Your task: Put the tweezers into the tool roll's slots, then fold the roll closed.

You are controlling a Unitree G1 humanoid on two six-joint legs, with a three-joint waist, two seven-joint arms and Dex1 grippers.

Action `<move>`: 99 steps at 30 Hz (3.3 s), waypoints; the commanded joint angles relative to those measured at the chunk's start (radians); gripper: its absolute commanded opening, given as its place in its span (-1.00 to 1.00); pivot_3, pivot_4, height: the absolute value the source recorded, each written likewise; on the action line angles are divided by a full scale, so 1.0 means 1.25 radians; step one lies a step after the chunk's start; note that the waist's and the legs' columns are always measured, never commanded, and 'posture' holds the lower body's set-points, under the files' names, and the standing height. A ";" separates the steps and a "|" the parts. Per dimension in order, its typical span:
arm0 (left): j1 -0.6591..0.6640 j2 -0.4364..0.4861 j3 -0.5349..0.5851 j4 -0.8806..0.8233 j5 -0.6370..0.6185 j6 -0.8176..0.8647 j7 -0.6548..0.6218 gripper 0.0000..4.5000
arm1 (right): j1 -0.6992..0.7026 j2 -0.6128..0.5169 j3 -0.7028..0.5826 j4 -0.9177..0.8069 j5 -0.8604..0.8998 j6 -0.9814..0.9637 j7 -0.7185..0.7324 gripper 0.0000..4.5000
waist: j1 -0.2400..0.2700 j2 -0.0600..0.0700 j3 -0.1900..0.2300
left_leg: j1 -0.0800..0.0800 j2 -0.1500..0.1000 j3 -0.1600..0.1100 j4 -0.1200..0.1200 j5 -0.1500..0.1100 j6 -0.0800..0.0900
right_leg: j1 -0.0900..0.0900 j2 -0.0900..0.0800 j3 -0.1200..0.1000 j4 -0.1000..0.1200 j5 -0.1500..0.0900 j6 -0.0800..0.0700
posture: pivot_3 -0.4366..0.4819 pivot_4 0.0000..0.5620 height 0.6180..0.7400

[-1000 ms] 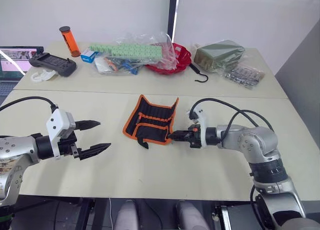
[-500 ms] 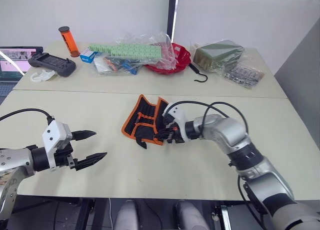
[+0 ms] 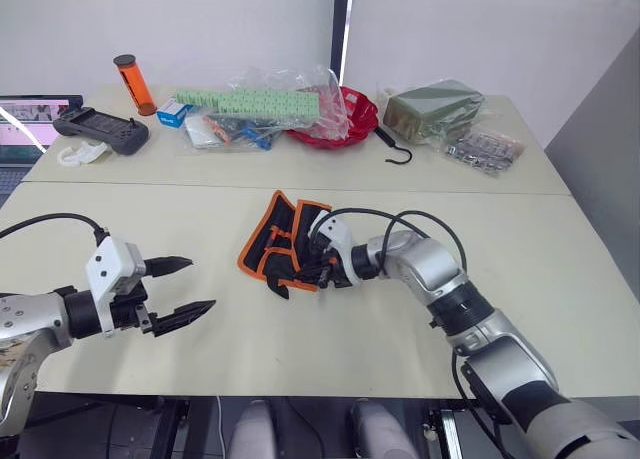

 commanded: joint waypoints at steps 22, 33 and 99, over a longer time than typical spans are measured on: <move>-0.078 0.019 -0.032 0.066 0.023 -0.019 -0.031 1.00 | 0.094 -0.007 -0.179 -0.093 0.101 -0.059 0.063 0.99 | 0.006 0.000 0.000 | 0.000 0.000 0.000 0.001 0.000 0.000 | 0.001 0.000 0.000 0.000 0.000 0.000 | -0.05 -0.47 0.95; -0.112 0.002 -0.053 0.104 0.043 -0.032 -0.009 1.00 | 0.120 0.020 -0.169 -0.033 0.030 -0.167 0.026 -0.75 | 0.001 0.000 0.000 | 0.000 0.000 0.000 0.000 0.000 0.000 | 0.000 0.000 0.000 0.000 0.000 0.000 | -0.05 -0.47 0.95; -0.362 -0.294 -0.222 0.252 -0.057 0.195 0.116 -0.99 | 0.194 -0.039 -0.063 -0.061 -0.134 -0.282 0.021 -1.00 | 0.011 -0.001 -0.001 | 0.007 -0.004 -0.007 0.001 0.000 0.000 | 0.013 0.000 -0.001 0.000 0.000 0.001 | -0.05 -0.47 0.95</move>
